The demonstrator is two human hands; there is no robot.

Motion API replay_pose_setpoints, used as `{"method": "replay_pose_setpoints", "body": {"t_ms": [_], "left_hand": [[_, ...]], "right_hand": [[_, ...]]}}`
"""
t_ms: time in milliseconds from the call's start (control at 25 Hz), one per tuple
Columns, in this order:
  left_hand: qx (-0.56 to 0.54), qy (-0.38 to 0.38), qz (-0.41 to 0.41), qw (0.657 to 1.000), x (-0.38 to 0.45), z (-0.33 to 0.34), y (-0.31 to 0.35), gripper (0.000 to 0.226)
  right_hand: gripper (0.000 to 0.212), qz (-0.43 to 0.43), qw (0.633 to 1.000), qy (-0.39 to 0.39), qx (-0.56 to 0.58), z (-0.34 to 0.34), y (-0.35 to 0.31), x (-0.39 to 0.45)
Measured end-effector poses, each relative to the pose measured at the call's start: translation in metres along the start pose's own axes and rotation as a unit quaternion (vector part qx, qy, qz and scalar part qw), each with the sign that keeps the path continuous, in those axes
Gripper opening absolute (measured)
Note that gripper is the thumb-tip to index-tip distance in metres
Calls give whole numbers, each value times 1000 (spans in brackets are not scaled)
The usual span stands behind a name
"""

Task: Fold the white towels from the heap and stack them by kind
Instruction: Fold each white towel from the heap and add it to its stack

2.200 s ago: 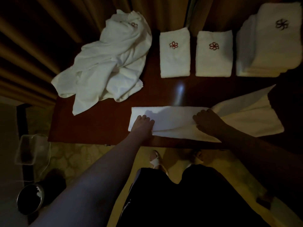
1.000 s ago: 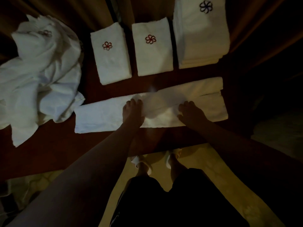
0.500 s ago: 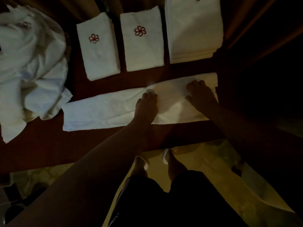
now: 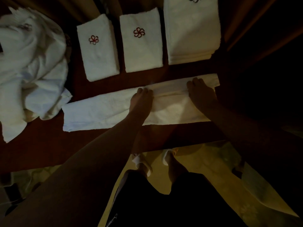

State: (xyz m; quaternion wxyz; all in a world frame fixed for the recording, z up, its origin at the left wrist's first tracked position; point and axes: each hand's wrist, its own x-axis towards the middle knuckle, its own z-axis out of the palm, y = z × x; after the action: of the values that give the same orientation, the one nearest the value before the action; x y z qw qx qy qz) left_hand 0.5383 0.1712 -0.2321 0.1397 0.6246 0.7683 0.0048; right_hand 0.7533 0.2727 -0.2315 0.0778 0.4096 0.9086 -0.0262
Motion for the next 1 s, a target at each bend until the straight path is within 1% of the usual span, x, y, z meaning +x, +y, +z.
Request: {"method": "replay_pose_setpoints", "body": {"t_ms": [80, 200, 280, 360, 400, 440, 520, 560, 600, 640, 680, 720, 760, 880, 920, 1000], "left_hand": [[4, 19, 13, 1000, -4, -9, 0, 22], [-1, 35, 36, 999, -11, -18, 0, 23], [-8, 55, 63, 996, -19, -20, -3, 18], [0, 79, 104, 991, -26, -21, -9, 13], [5, 85, 127, 988, -29, -21, -11, 12], [5, 80, 152, 985, -34, -20, -13, 13], [12, 66, 209, 976, -43, -17, -14, 14], [26, 52, 232, 971, -48, -14, -15, 13], [46, 25, 254, 966, -53, -12, -15, 10], [67, -9, 269, 961, -56, -8, -16, 8], [84, -48, 273, 957, -59, -4, -16, 12], [92, -82, 262, 957, -61, -1, -16, 18], [88, -103, 238, 962, -62, 2, -16, 24], [67, -120, 170, 976, -61, 9, -17, 34], [72, -124, 164, 976, -59, 9, -17, 35], [83, -120, 169, 975, -54, 8, -17, 30]], "right_hand": [[22, 21, 999, 32, 5, -8, -2, -4], [21, 43, 993, 100, 39, -16, -5, -16], [19, 55, 988, 128, 64, -19, -8, -24], [14, 77, 985, 148, 42, -22, -13, -32], [17, 86, 984, 155, 34, -24, -17, -38], [20, 95, 980, 169, 33, -24, -20, -45], [15, 121, 974, 183, 60, -19, -30, -66], [18, 148, 971, 164, 91, -17, -36, -77], [25, 180, 969, 122, 120, -11, -40, -85], [30, 203, 967, 50, 143, -5, -44, -91], [32, 211, 965, -29, 152, 1, -47, -95], [34, 212, 961, -86, 157, 6, -49, -97], [36, 216, 957, -106, 165, 10, -51, -98], [40, 229, 953, -101, 173, 17, -53, -94], [41, 232, 953, -98, 169, 17, -52, -92], [34, 244, 955, -63, 157, 11, -49, -87]]}}
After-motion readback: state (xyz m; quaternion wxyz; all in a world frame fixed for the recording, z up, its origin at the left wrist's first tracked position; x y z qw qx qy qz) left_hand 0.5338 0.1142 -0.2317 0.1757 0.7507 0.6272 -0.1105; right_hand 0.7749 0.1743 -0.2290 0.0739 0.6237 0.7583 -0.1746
